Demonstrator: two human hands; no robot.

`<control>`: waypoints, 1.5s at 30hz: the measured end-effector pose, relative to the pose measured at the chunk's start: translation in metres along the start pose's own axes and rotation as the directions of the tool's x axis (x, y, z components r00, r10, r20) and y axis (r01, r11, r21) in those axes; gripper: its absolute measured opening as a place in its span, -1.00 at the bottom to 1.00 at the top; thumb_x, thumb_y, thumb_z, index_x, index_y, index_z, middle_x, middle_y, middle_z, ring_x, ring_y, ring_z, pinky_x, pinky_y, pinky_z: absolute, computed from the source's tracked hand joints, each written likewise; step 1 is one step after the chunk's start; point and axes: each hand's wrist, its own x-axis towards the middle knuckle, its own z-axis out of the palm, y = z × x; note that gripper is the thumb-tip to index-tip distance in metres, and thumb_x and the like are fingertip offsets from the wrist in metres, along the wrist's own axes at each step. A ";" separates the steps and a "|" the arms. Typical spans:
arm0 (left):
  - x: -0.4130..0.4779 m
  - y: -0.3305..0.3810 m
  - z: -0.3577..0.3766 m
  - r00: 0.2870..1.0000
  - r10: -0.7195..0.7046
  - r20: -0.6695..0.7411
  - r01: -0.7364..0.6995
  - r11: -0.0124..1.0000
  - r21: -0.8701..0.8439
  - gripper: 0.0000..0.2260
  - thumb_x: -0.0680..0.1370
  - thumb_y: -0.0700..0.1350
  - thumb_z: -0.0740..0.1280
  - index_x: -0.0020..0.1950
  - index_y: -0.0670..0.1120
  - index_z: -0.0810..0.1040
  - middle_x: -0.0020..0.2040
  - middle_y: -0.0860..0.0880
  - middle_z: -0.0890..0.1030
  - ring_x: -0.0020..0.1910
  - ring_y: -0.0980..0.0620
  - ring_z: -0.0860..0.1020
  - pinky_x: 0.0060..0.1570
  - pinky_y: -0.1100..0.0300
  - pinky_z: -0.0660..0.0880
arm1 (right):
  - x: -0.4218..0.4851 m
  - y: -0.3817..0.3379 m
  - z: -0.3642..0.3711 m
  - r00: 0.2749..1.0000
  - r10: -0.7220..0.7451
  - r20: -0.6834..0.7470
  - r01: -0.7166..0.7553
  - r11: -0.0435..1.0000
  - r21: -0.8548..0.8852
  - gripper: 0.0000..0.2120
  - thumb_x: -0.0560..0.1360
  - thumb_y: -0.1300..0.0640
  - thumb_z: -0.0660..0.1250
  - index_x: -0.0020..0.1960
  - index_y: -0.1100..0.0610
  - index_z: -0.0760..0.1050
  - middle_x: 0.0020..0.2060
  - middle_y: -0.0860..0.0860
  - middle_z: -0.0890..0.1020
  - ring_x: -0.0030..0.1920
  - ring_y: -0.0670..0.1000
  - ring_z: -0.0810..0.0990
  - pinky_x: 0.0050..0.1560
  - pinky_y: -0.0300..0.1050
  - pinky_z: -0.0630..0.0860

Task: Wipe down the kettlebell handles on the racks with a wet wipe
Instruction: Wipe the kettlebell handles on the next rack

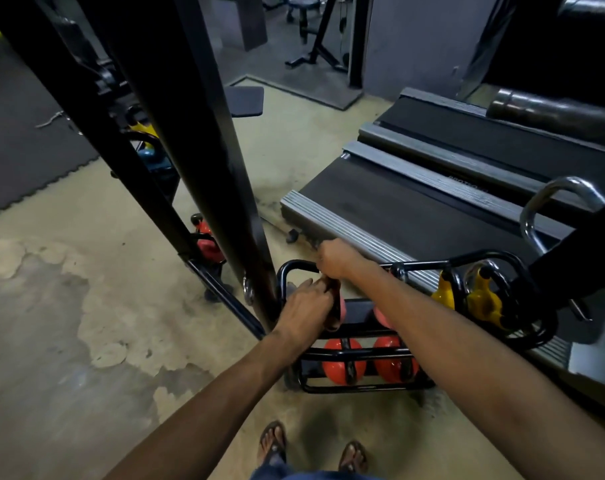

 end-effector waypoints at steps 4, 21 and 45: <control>0.001 -0.003 -0.001 1.000 0.010 -0.008 -0.010 1.000 -0.015 -0.62 0.47 0.03 0.45 0.23 -0.08 0.53 0.09 -0.06 0.58 0.01 -0.08 0.53 0.01 0.04 0.49 | -0.004 -0.013 -0.002 1.000 0.006 0.016 -0.005 0.997 -0.074 -0.78 0.56 0.19 0.28 0.19 0.18 0.55 0.10 0.15 0.63 0.06 0.17 0.63 0.01 0.03 0.61; -0.006 -0.025 0.011 0.994 0.066 -0.085 -0.074 0.993 -0.096 -0.38 0.45 -0.08 0.47 0.49 -0.12 0.41 0.48 -0.12 0.41 0.35 -0.11 0.43 0.42 0.12 0.28 | -0.019 0.001 0.039 0.822 0.556 0.124 -0.363 0.343 0.866 -0.86 0.41 0.22 0.30 -0.11 0.29 0.55 -0.15 0.26 0.67 -0.18 0.18 0.65 -0.21 0.02 0.62; -0.024 0.002 0.034 0.969 0.185 -0.164 -0.168 0.980 0.110 -0.49 0.49 -0.20 0.40 0.43 -0.25 0.46 0.41 -0.26 0.48 0.42 -0.17 0.44 0.45 -0.05 0.33 | 0.001 -0.011 -0.015 0.953 -0.207 0.223 0.279 0.887 -0.369 -0.77 0.55 0.10 0.25 -0.07 0.13 0.67 -0.13 0.08 0.71 -0.11 0.14 0.66 -0.02 0.02 0.64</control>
